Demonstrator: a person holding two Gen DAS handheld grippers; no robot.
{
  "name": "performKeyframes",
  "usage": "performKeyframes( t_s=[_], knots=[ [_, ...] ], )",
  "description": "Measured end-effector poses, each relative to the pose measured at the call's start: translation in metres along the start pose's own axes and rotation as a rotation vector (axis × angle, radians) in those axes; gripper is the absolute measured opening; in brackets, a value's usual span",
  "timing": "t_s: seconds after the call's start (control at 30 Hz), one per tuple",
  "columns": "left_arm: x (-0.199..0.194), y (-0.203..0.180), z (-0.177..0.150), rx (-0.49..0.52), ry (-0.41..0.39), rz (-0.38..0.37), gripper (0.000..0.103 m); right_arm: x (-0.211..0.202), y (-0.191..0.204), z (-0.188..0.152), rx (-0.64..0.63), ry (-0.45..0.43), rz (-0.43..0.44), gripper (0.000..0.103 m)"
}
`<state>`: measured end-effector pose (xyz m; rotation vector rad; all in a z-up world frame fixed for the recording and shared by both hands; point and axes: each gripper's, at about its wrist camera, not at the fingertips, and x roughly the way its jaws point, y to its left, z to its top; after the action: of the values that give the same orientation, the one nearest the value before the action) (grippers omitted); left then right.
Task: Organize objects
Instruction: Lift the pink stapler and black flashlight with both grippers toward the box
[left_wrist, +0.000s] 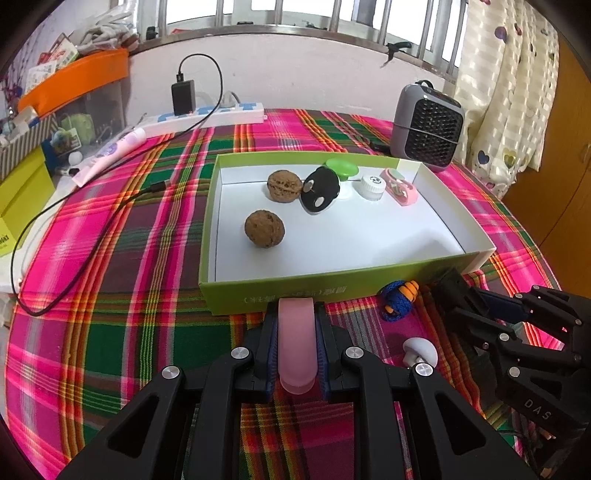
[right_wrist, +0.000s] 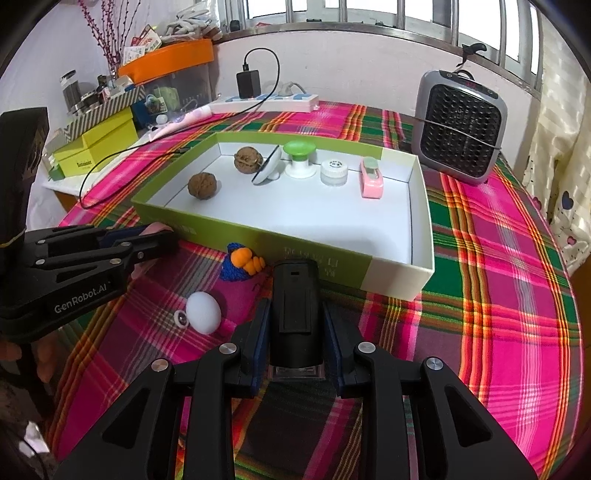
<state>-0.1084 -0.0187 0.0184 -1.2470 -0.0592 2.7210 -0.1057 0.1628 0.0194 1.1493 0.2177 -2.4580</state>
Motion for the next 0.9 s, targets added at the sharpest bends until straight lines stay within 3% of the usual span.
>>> performKeyframes(
  t_s=[0.9],
  knots=[
    [-0.019, -0.008, 0.031, 0.022, -0.078, -0.031, 0.016, -0.017, -0.002, 0.028, 0.003, -0.078, 0.005, 0.028]
  ],
)
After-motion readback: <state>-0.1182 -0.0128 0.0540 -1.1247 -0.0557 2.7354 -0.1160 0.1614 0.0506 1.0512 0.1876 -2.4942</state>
